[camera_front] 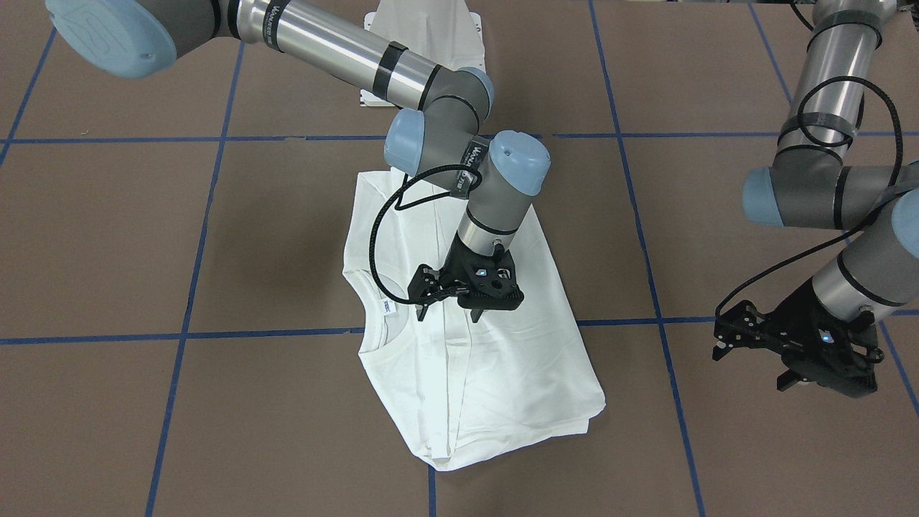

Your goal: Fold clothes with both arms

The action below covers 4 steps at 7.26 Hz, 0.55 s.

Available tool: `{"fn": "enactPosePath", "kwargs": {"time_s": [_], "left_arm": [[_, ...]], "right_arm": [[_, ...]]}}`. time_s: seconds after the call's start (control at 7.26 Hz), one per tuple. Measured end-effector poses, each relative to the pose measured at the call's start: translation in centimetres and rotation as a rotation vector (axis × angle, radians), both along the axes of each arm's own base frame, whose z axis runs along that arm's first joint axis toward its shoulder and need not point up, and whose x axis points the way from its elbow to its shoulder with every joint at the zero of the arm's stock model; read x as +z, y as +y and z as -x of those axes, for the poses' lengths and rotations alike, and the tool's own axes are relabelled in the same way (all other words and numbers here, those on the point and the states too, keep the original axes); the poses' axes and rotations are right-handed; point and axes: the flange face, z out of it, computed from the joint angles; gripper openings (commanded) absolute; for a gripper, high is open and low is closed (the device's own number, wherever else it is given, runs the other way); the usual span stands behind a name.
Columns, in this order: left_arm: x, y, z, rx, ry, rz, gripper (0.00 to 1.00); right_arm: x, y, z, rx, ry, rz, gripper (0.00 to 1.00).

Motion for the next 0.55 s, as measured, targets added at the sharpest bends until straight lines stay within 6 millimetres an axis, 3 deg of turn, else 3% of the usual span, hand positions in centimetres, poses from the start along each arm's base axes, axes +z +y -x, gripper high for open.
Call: {"fn": "enactPosePath", "kwargs": {"time_s": [0.55], "left_arm": [[-0.1,0.0,-0.1,0.001,0.001,-0.001,1.0]], "right_arm": [[1.1,1.5,1.2,-0.027,0.014,0.014,1.0]]}}
